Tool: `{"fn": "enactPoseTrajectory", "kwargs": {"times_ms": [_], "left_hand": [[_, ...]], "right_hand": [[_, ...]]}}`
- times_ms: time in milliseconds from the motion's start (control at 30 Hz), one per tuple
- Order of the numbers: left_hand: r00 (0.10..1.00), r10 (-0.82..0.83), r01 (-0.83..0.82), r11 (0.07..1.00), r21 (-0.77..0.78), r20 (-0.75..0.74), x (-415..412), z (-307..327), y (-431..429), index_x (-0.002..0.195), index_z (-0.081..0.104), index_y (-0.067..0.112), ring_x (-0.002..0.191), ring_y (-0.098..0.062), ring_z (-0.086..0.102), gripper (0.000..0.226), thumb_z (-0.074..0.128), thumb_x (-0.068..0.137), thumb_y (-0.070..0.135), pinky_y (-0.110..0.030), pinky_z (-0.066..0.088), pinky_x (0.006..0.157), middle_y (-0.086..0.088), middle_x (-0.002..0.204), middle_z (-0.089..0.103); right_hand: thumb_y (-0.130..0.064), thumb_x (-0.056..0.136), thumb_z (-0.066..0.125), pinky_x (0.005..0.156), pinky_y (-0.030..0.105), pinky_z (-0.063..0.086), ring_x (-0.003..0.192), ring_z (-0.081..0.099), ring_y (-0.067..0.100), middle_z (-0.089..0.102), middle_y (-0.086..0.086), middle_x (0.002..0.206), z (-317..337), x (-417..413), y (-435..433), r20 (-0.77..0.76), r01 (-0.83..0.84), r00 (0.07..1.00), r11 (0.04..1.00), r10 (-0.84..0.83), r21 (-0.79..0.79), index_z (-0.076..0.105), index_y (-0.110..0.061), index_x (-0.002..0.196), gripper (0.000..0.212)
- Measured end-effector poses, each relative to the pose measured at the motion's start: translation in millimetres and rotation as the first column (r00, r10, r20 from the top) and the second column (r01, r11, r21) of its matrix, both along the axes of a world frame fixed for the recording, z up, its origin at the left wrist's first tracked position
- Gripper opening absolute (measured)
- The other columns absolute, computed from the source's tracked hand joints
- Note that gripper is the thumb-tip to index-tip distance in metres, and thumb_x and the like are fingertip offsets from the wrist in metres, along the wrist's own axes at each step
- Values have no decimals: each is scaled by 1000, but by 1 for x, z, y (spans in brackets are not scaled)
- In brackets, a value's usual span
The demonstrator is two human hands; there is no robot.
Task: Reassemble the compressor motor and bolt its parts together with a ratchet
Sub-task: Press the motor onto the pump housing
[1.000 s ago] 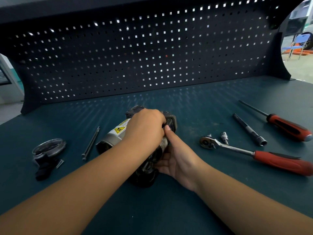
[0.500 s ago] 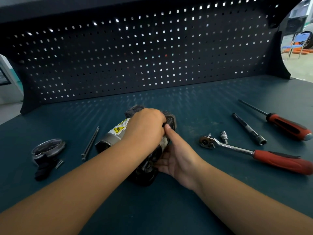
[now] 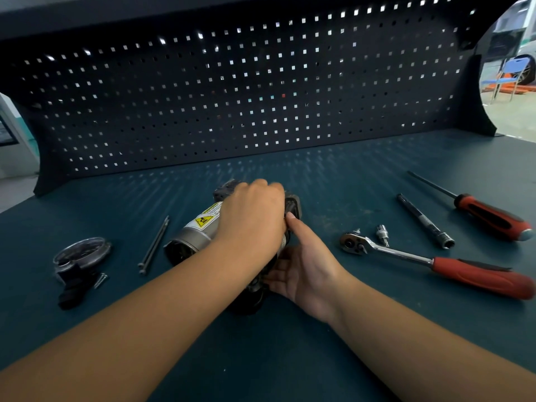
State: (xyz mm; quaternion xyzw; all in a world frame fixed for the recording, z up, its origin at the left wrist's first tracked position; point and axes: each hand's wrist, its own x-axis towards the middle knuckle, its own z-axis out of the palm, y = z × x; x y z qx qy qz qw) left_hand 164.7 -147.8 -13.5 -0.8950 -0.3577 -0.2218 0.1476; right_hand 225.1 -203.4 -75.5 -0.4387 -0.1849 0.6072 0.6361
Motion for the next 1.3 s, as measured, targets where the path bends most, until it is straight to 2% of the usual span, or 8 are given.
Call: {"fn": "enactPoseTrajectory", "kwargs": {"times_ms": [200, 300, 467, 633, 833, 1067, 1200, 1300], "left_hand": [[997, -48, 50, 998, 42, -57, 2, 0, 0, 88, 57, 13, 96, -27, 54, 11, 58, 87, 24, -30, 31, 66, -5, 89, 54], [995, -43, 47, 998, 48, -85, 2, 1, -1, 85, 55, 13, 97, -26, 53, 9, 56, 88, 22, -29, 30, 67, -3, 82, 47], [983, -28, 56, 987, 151, -184, 0, 0, -9, 97, 62, 15, 104, -25, 49, 15, 48, 90, 15, -30, 29, 69, -2, 101, 57], [966, -2, 62, 972, 228, -257, -1, -4, -16, 102, 61, 14, 104, -28, 49, 22, 41, 91, 13, -32, 28, 71, -5, 106, 58], [977, 38, 5, 979, 202, -208, -4, -5, -11, 106, 58, 16, 102, -25, 51, 21, 51, 92, 30, -31, 29, 68, -3, 106, 56], [979, -21, 53, 987, 152, -201, -3, -3, -17, 105, 54, 16, 103, -24, 49, 18, 49, 88, 10, -29, 30, 66, -3, 107, 54], [983, -21, 49, 987, 152, -181, -3, -5, -14, 110, 53, 15, 106, -24, 46, 20, 42, 94, 15, -28, 28, 68, -3, 110, 52], [985, -31, 53, 990, 130, -169, -4, -4, -9, 109, 53, 16, 106, -23, 46, 18, 48, 94, 23, -29, 37, 73, -2, 110, 53]], "right_hand": [[-62, 88, 46, 63, 31, 52, 66, 66, 20, 68, 10, 88, 1, 0, -1, -12, 9, 1000, 1000, -9, 5, 57, -8, 124, 66], [-63, 88, 45, 57, 26, 53, 62, 67, 18, 68, 9, 86, 2, 0, -1, -11, 1, 1000, 1000, -1, 4, 56, -8, 125, 67], [-61, 91, 41, 50, 23, 51, 52, 66, 16, 68, 5, 66, 3, 1, -2, -18, -6, 1000, 1000, 7, 17, 61, -7, 117, 63], [-59, 93, 39, 45, 21, 49, 49, 64, 13, 67, 3, 62, 3, 2, -5, -29, -14, 999, 999, 15, 46, 66, -9, 98, 57], [-61, 91, 41, 50, 24, 53, 55, 66, 18, 67, 9, 70, 3, 1, -3, -38, -6, 999, 1000, 7, 17, 64, -2, 113, 66], [-59, 93, 39, 48, 21, 50, 50, 65, 13, 66, 2, 60, 4, 2, -4, -33, -1, 999, 1000, 1, -1, 64, -7, 107, 60], [-59, 93, 39, 49, 22, 51, 54, 67, 16, 69, 5, 67, 4, 2, -4, -35, -2, 999, 1000, 2, 2, 64, -6, 109, 61], [-61, 91, 40, 57, 27, 54, 61, 67, 18, 69, 7, 76, 3, 1, -2, -22, 2, 1000, 1000, -2, 5, 64, -6, 114, 64]]}}
